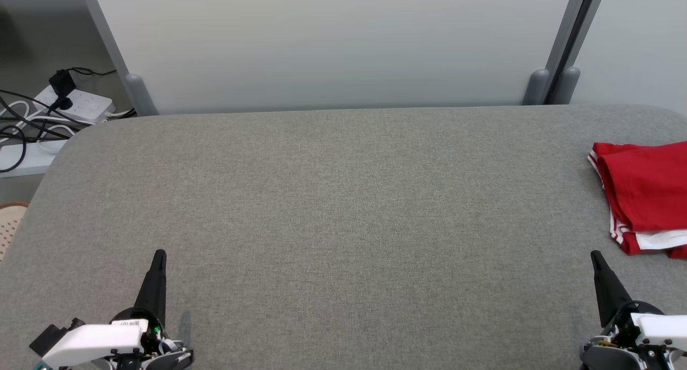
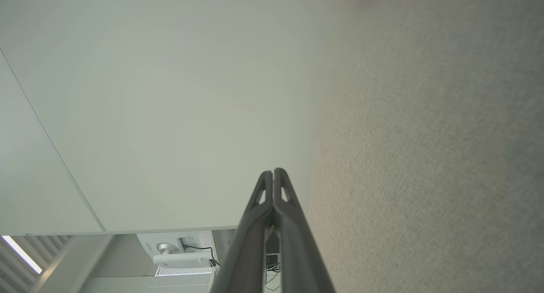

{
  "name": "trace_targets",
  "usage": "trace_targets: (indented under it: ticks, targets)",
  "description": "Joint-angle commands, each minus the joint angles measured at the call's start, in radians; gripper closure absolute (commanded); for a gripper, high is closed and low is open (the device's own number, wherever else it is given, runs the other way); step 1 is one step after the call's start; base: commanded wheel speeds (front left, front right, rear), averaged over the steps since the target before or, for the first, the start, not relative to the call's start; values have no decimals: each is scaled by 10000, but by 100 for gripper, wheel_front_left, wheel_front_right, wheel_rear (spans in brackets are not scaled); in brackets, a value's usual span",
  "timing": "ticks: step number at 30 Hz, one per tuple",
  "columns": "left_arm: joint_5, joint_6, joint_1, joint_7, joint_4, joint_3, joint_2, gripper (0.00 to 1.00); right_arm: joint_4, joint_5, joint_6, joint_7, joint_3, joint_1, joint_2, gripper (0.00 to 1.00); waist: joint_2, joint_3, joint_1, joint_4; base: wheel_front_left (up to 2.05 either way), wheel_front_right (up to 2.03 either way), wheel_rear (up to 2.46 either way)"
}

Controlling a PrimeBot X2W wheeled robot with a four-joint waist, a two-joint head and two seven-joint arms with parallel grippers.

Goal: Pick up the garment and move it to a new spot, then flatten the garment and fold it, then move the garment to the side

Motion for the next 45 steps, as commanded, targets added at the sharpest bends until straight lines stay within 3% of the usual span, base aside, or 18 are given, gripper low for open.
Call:
trace_targets:
  ticks: [1,45]
  targets:
    - [18,-75,-542,48,-227,328,86,100,-271,-41,46,89,169,-447,-127,100,0,0,0,0,0,0,0]
    - [41,-75,-545,71,-227,356,67,100,-268,-79,46,126,123,-452,-96,100,0,0,0,0,0,0,0]
